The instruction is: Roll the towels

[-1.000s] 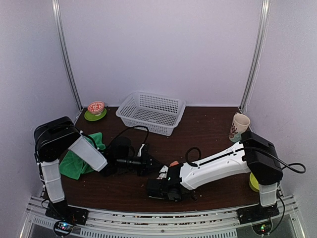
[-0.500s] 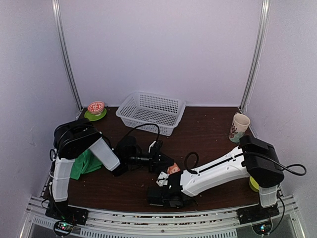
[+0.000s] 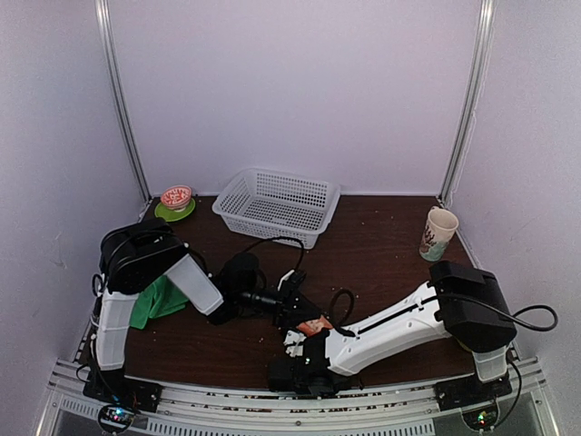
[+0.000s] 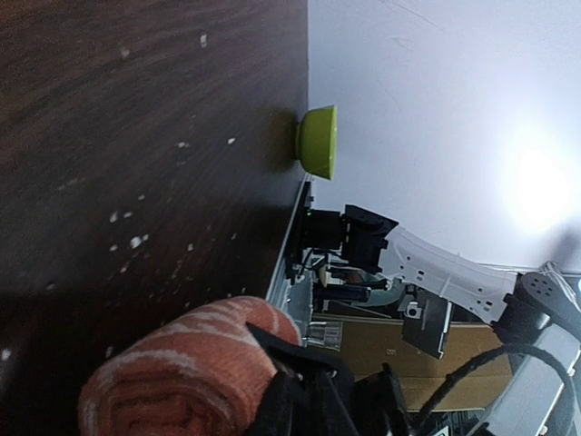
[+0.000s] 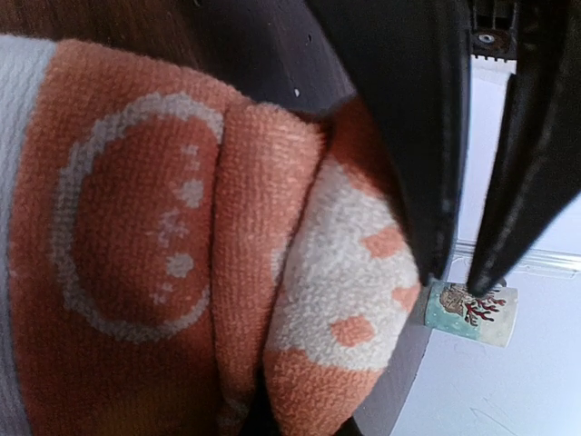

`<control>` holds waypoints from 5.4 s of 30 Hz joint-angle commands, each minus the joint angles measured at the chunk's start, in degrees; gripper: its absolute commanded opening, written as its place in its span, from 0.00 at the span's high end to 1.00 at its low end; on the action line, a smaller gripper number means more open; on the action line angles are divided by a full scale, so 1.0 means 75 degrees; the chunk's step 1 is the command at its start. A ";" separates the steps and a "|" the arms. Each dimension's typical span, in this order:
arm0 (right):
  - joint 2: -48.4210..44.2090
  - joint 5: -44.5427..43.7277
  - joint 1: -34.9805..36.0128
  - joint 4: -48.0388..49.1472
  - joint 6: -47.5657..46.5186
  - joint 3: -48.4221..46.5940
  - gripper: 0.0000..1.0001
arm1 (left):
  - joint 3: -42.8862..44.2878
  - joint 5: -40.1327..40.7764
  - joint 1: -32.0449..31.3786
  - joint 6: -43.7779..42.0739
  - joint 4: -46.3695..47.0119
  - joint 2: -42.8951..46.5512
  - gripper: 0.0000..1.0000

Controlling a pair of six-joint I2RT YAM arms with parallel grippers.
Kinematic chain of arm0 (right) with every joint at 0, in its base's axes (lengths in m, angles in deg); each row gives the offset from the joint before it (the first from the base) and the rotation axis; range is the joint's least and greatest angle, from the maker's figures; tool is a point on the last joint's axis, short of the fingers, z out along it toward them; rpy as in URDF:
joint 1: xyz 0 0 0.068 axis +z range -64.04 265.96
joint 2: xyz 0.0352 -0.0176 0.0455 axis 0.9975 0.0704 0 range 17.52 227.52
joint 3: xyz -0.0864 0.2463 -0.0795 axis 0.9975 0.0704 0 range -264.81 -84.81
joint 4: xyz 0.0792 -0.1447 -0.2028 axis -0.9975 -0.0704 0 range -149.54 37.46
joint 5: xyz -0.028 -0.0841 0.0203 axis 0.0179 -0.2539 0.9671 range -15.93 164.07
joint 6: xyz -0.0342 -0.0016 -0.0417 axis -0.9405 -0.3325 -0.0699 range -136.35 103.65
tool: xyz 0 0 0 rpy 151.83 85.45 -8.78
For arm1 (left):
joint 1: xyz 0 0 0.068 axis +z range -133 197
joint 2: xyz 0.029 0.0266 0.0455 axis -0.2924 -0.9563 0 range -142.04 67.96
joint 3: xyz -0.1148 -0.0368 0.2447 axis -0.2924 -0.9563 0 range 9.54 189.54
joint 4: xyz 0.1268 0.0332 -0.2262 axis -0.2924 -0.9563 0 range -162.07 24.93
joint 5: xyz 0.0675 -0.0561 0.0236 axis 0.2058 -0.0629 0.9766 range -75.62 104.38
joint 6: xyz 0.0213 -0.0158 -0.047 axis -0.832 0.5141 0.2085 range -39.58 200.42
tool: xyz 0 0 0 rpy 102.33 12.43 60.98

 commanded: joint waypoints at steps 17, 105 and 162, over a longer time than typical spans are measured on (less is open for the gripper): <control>0.0303 0.0230 0.0431 0.0217 -0.0545 0.0119 0.62 | 0.1577 0.0145 -0.0166 -0.4581 -0.6617 0.0574 0.95; -0.3875 0.2688 -0.1002 0.2974 -0.0023 0.3183 1.00 | 0.0557 0.2025 -0.0365 -0.5297 -0.8514 0.3018 0.87; -0.6706 0.6484 -0.1949 0.4371 0.0003 0.4340 0.35 | 0.0475 0.1563 -0.1350 -0.5237 -0.7714 0.1665 0.97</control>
